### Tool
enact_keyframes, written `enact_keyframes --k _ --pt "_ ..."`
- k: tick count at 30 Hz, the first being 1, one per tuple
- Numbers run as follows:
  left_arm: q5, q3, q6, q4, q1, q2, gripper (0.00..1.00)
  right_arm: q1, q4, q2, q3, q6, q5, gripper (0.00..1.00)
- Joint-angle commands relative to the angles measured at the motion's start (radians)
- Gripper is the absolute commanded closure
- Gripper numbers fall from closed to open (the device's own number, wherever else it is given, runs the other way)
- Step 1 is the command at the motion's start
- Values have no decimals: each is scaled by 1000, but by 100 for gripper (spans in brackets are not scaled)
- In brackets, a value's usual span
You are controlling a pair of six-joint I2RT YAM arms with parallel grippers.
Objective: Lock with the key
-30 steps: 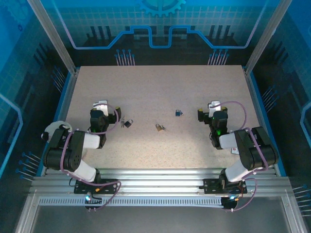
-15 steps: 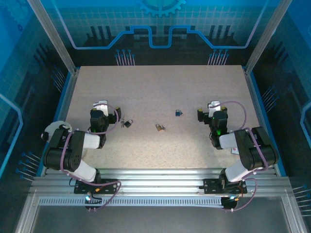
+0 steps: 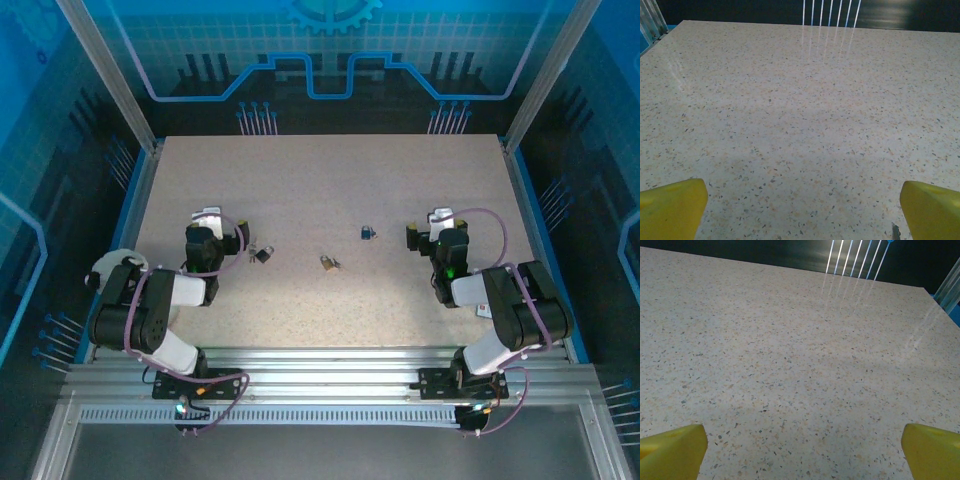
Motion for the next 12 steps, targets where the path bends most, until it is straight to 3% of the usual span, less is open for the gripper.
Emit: enact_keyframes --k 1,12 --pt "-1 14 -13 14 8 7 1 -14 6 -13 16 15 1 0" --pt "5 16 -12 10 8 7 1 -15 6 -13 16 15 1 0"
